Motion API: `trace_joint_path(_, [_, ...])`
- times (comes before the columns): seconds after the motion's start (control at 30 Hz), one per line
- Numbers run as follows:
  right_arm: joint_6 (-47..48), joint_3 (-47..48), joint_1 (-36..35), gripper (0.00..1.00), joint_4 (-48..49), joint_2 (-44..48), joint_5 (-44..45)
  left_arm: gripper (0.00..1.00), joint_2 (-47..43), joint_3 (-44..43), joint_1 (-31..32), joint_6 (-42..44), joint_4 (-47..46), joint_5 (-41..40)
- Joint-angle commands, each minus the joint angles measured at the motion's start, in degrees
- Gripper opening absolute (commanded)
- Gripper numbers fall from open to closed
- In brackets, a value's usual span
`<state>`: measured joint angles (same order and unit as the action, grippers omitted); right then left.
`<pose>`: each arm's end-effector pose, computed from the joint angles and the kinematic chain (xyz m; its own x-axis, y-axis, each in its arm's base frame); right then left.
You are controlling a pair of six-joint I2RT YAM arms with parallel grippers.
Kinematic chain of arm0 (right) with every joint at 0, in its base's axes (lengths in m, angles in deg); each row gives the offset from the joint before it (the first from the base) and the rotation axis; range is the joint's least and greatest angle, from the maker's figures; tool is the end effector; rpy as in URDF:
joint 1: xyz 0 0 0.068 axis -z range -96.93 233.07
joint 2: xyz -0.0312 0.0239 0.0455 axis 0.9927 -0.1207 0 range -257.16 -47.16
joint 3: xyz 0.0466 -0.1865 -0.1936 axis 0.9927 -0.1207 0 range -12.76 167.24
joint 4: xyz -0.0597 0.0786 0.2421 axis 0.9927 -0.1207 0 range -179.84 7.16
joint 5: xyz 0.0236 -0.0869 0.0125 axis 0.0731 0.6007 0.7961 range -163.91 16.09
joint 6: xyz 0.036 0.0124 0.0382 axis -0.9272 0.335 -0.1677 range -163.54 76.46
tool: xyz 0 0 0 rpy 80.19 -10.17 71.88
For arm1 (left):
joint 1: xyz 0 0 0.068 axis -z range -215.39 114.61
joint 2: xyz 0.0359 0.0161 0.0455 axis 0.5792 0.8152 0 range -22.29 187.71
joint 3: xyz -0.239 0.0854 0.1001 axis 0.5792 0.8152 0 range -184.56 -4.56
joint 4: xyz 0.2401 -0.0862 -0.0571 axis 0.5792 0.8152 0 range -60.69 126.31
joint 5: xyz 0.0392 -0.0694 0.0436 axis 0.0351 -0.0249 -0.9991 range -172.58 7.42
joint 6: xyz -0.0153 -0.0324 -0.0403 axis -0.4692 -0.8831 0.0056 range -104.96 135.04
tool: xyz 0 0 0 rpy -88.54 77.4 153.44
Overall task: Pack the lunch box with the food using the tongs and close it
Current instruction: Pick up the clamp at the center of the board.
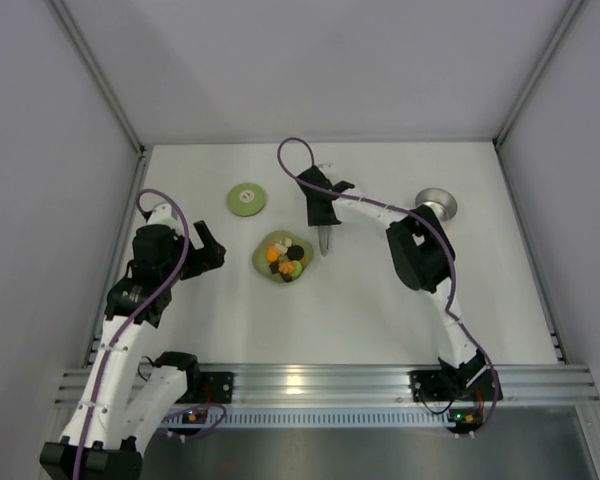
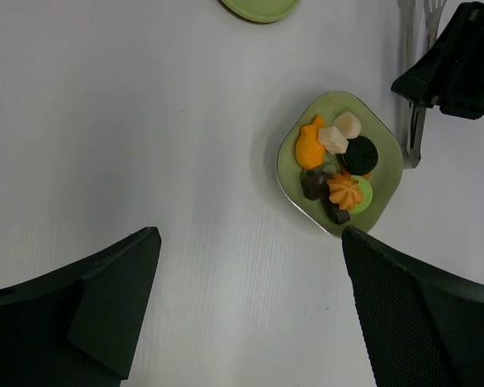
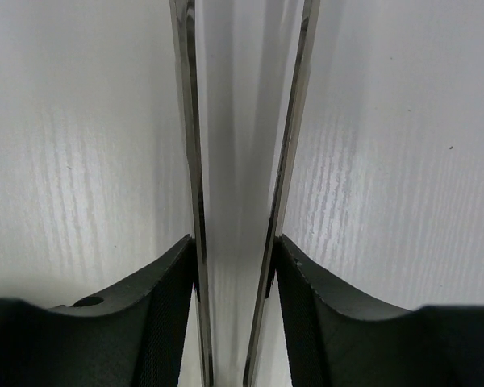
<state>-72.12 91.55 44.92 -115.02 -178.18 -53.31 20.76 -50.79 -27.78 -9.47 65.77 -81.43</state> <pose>0.3967 0.2955 0.1644 -0.7994 -0.0586 -0.5979 -0.0601 0.9980 -0.0174 0.1583 -0.0219 0.3070 -0.5566 -0.3441 -0.7562 -0.0899 0.9298 -0.3569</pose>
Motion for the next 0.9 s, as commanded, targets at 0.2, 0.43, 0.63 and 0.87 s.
trace_joint_path(0.2, [1.59, -7.28, -0.43, 0.42, -0.95, 6.73, 5.33, 0.99, -0.16, -0.17, 0.56, 0.08, -1.49, -0.62])
trace_joint_path(0.43, [2.12, -9.91, -0.52, 0.43, -1.3, 13.94, 5.33, 0.99, -0.24, -0.17, 0.56, -0.01, -1.49, -0.53])
trace_joint_path(0.63, [1.68, -14.66, -0.43, 0.47, -0.08, 19.74, 4.36, 0.99, -0.24, -0.17, 0.64, 0.08, -1.4, -0.53])
trace_joint_path(0.87, [1.42, -20.46, -0.43, 0.49, 0.54, 25.63, 4.19, 0.99, -0.16, -0.17, 0.64, -0.01, -1.49, -0.53])
